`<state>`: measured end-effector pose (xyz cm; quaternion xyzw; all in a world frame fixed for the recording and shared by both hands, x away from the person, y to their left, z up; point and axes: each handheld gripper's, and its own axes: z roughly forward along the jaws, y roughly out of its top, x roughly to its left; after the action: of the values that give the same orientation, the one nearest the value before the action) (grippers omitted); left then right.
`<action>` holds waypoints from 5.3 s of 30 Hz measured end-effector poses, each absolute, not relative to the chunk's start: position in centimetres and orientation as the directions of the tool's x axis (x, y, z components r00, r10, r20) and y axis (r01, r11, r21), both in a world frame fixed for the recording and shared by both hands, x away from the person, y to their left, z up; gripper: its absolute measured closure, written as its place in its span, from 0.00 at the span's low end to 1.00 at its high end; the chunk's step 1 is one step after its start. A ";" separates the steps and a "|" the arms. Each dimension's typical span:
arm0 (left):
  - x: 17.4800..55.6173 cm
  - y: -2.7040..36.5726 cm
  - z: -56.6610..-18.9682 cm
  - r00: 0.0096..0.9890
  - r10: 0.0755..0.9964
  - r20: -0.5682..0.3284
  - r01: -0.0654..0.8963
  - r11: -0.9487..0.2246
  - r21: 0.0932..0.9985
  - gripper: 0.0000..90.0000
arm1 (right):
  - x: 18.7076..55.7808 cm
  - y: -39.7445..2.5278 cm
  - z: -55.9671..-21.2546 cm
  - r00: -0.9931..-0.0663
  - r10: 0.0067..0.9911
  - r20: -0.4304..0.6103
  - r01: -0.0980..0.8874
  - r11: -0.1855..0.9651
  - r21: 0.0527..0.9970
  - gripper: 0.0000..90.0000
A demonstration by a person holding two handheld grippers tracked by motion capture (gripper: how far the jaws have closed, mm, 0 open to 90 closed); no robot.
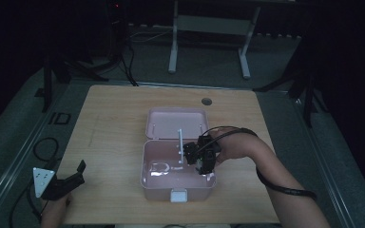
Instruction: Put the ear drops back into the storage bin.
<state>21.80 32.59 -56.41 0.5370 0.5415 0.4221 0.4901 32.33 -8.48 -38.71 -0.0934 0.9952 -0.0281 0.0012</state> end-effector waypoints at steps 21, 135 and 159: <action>21.8 32.6 -56.4 0.063 0.995 -0.076 0.165 0.064 0.984 0.01 | 32.6 -7.7 -44.7 -0.971 -0.231 0.053 -0.235 0.967 -0.100 0.66; 21.8 32.6 -56.4 0.072 0.994 -0.080 0.168 0.067 0.984 0.00 | 36.9 -25.6 -48.8 -0.823 0.552 -0.130 0.476 0.797 0.372 0.12; 21.8 32.6 -56.4 0.073 0.994 -0.079 0.166 0.066 0.984 0.00 | 34.3 -30.7 -53.8 -0.484 0.865 -0.133 0.531 0.411 0.741 0.12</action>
<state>21.79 32.61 -56.42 0.5404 0.5369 0.4183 0.4947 34.31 -30.65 -53.77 0.4367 0.7989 0.3223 0.2592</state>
